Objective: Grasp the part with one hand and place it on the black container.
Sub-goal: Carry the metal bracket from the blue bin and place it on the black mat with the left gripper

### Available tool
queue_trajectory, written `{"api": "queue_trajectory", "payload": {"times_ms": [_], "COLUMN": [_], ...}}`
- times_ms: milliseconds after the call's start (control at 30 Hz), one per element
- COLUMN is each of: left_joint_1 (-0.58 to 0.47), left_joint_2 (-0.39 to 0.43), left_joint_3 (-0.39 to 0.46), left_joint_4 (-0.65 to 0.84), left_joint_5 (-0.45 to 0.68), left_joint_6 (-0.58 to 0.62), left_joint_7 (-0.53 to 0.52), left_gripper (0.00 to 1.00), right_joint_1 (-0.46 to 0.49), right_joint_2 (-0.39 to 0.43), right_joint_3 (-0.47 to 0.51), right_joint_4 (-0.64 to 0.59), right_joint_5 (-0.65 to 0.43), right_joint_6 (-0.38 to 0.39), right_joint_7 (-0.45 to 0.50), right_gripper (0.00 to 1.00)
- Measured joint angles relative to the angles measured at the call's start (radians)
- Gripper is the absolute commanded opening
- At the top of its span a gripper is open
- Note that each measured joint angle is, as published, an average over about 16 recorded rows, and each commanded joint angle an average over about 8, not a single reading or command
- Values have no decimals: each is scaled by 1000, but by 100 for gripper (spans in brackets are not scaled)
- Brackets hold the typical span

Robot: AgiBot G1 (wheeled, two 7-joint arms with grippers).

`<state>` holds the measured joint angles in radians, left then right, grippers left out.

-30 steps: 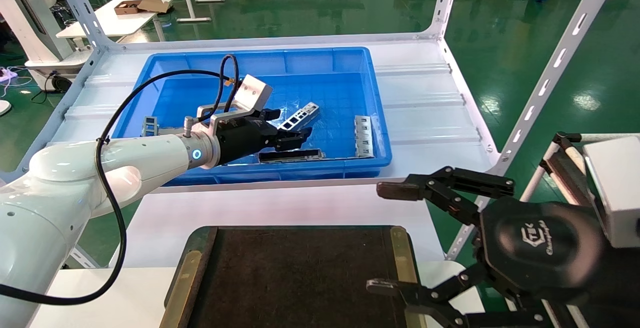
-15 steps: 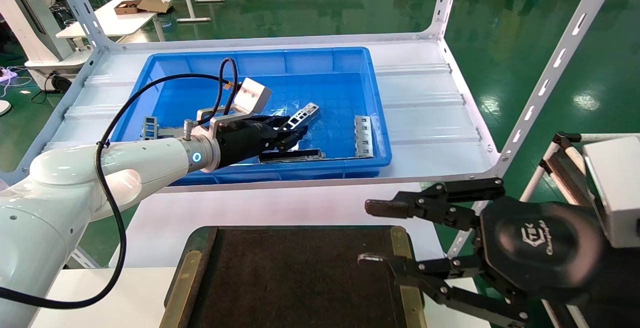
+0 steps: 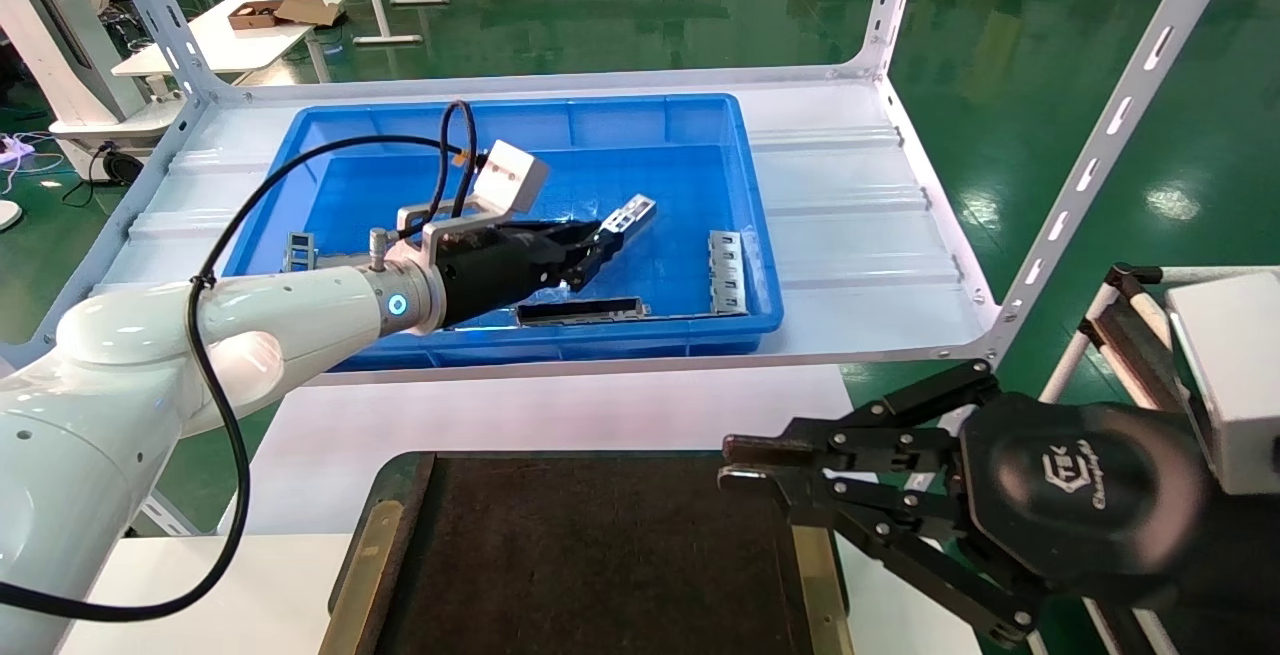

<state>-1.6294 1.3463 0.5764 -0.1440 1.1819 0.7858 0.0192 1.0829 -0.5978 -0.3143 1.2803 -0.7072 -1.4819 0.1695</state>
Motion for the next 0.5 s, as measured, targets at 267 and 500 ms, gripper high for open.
{"api": "queue_trajectory", "payload": {"times_ms": [267,500], "left_joint_1": [-21,-13], "left_joint_2": [-40,-101], "left_joint_3": [-28,-58], "left_joint_4": [-14,-51], "left_joint_5": [-62,-119], "left_joint_6": [150,345], "left_joint_7": [24,28], "left_gripper": [0,0], "right_joint_1": [0,0], "right_joint_2": [0,0], "right_joint_3": [0,-1], "right_joint_4": [0,0], "right_joint_5": [0,0], "right_joint_6": [0,0], "right_joint_7": [0,0], "right_gripper": [0,0]}}
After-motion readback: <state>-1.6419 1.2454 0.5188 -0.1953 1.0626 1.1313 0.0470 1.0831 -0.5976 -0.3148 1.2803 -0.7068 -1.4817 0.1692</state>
